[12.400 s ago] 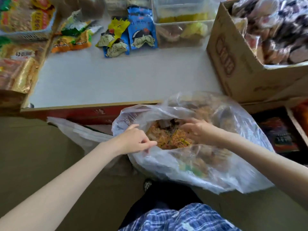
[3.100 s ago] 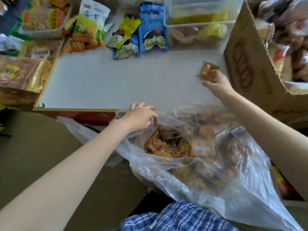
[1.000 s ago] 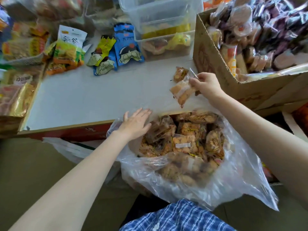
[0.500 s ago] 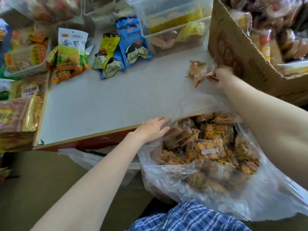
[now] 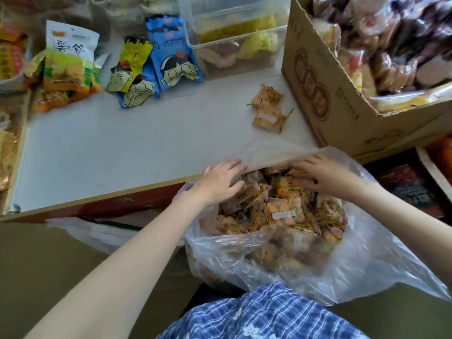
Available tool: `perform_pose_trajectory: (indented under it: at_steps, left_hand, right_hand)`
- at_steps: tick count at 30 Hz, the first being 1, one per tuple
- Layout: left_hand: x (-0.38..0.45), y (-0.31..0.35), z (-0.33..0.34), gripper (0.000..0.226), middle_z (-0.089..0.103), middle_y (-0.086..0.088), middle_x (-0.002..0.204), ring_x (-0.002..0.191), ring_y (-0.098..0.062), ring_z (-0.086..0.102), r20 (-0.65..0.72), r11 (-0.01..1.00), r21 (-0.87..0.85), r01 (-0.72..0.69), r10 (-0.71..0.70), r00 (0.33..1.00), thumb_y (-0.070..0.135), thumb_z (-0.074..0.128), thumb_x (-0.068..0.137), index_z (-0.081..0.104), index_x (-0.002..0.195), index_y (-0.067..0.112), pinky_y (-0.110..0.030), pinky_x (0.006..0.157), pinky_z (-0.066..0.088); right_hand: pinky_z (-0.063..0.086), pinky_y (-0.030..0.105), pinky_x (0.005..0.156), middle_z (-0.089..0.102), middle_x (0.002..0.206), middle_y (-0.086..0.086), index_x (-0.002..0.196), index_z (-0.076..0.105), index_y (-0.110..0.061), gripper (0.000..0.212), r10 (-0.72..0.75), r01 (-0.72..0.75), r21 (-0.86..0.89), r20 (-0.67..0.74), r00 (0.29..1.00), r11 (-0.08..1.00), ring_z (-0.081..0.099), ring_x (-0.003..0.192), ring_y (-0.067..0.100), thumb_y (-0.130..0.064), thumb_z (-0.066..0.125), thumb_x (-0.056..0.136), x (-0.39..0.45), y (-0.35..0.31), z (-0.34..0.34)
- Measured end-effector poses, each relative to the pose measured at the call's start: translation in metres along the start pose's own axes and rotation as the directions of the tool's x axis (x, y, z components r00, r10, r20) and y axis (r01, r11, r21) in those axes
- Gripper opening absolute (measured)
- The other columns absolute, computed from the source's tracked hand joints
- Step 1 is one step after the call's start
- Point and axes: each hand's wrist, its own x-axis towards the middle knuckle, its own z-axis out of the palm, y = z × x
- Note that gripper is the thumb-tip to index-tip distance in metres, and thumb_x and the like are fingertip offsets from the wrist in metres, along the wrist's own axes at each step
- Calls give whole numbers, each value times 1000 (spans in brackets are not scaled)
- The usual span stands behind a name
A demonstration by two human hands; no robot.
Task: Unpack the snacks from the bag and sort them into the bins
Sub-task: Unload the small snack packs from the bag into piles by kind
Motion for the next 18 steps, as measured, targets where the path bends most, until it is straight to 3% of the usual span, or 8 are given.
perform_pose_trajectory:
  at_steps: [4,7,9,11,13,15,17,18]
  left_hand:
    - [0,4,4,56,18,1,157,143,-18,20,94,999,-13,53,-52,994,48,38,96,26,147,28,-45,113,20]
    - [0,2,4,56,21,0,156,142,-21,24,133,992,-62,108,-99,986,51,37,95,27,147,30,-46,113,23]
    - [0,2,4,56,22,0,156,141,-22,25,143,988,-88,129,-116,983,51,38,95,28,146,30,-45,113,24]
    - [-1,5,3,56,23,-1,156,140,-23,27,145,986,-91,137,-123,982,50,38,96,29,146,28,-45,112,26]
    - [-2,8,3,56,25,-2,155,140,-23,29,138,988,-75,135,-124,983,48,38,96,29,147,26,-46,111,28]
    - [-2,9,2,56,26,-2,154,139,-23,29,138,989,-55,138,-129,982,48,38,96,29,147,25,-45,111,29]
    - [-3,8,1,56,27,-2,154,139,-23,30,142,990,-36,140,-133,981,49,38,96,29,146,25,-45,111,29]
    - [-3,7,1,57,28,-1,154,139,-23,30,144,990,-28,138,-133,981,50,38,96,29,146,26,-45,111,29]
  right_hand:
    - [43,38,94,63,122,3,125,60,-24,39,-15,14,-10,-138,990,1000,52,115,25,-17,63,87,1,6,-1]
    - [43,28,75,67,95,11,104,71,-8,23,-26,75,177,-263,964,981,60,89,25,-11,71,81,5,-14,-26]
    - [38,17,71,68,88,9,98,71,-3,19,89,79,376,-410,908,923,57,78,16,-8,72,80,11,-31,-49]
    - [39,14,72,65,87,3,98,70,-5,18,308,10,573,-455,836,819,58,79,12,-12,71,82,29,-39,-65]
    - [45,20,74,63,92,4,104,66,-5,22,528,-79,764,-363,768,641,57,84,13,-17,67,86,56,-38,-72]
    - [48,25,73,62,102,9,114,59,-2,29,674,-94,948,-145,725,305,58,87,17,-15,64,88,84,-33,-68]
    - [51,26,70,61,115,15,121,52,-2,34,713,-72,997,56,699,-9,59,90,21,-8,61,89,103,-30,-59]
    - [51,24,67,59,119,17,124,49,-3,37,713,-65,996,93,695,-66,59,91,22,-3,60,89,110,-29,-53]
